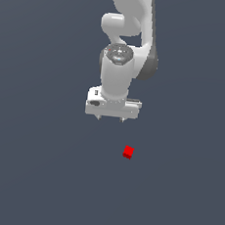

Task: Pick up the red cube and move it to a goal position.

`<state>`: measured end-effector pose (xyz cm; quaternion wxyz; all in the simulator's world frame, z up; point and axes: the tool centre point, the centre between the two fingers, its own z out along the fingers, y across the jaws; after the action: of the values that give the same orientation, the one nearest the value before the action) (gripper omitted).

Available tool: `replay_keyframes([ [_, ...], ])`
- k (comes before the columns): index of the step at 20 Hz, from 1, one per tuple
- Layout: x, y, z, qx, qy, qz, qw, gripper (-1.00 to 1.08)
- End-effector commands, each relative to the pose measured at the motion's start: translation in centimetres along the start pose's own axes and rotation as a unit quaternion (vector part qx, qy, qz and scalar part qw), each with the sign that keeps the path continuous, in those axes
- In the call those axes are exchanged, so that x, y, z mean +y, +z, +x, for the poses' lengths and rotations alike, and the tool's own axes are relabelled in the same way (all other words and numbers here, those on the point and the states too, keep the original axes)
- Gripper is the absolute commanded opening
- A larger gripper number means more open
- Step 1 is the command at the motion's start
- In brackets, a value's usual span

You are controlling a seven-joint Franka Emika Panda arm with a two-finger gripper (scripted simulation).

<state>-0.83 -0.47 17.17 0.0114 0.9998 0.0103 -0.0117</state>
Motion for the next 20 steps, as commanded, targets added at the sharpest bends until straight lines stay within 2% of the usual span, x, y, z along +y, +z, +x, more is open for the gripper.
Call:
replay_keyframes([
  [1,0.0,0.0,0.0,0.000,0.000,0.000,1.0000,1.00],
  [10,-1.2,1.6,0.6,0.001,0.019,0.001,0.9998,1.00],
  [20,-5.1,7.0,3.0,0.004,0.082,0.006,0.9966,1.00],
])
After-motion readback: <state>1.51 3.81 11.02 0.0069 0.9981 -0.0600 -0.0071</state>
